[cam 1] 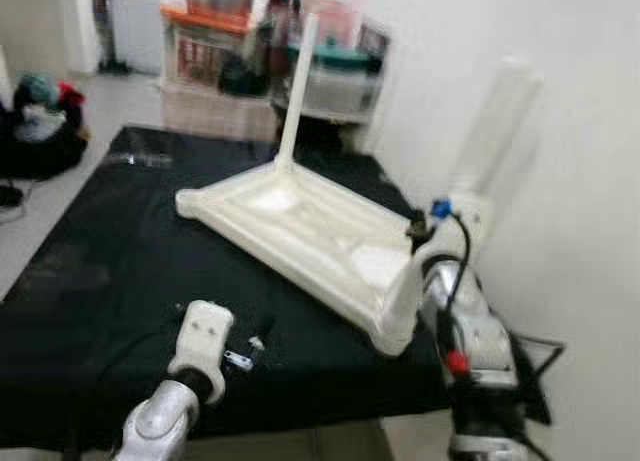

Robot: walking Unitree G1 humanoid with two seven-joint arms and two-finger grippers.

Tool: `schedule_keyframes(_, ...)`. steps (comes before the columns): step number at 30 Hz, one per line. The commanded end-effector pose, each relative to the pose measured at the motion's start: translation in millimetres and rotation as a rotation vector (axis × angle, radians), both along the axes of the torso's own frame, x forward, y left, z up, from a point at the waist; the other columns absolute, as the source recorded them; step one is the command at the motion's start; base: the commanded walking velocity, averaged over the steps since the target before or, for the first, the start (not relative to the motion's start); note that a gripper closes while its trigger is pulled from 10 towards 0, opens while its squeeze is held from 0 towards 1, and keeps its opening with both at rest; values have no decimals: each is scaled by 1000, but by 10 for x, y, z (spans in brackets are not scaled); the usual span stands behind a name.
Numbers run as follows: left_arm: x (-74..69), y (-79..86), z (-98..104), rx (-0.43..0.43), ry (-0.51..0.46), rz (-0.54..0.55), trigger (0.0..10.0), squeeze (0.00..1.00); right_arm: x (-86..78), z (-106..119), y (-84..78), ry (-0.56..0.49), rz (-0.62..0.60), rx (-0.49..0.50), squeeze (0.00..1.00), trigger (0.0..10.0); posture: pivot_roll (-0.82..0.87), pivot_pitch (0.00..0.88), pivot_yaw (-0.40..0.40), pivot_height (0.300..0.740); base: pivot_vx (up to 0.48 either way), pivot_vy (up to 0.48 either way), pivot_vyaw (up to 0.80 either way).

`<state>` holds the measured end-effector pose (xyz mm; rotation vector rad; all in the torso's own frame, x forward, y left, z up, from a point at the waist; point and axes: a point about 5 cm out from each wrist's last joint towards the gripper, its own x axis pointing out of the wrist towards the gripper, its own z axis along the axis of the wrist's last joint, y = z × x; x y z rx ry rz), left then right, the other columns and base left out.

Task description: Building children table

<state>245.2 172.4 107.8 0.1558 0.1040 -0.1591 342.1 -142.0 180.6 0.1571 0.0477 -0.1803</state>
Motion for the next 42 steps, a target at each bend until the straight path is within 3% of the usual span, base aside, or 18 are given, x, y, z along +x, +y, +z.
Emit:
schedule_keyframes(1, 10, -162, -3, -26, -1, -49, 10000, 12, -62, -497, 61, 211, 45, 42, 0, 10000, 154, 0, -176, 740, 428, 0, 0)
schedule_keyframes(15, -5, -185, -29, -27, 5, -61, 10000, 4, -78, -565, 69, 239, 50, 58, 0, 10000, 160, 0, -180, 740, 416, 0, 0)
schedule_keyframes(38, -9, -205, -33, -22, 13, -65, 10000, 0, -74, -623, 34, 269, 109, 72, 0, 10000, 153, 0, -179, 740, 0, 0, 0)
schedule_keyframes(41, -9, -209, -32, -20, 13, -65, 10000, 0, -51, -592, 56, 245, 227, 67, 0, 10000, 154, 0, -180, 740, 0, 0, 0)
schedule_keyframes(42, -8, -212, -31, -20, 12, -64, 10000, 0, -59, -525, 127, 196, 374, 82, 0, 10000, 151, 0, -179, 740, 0, 0, 0)
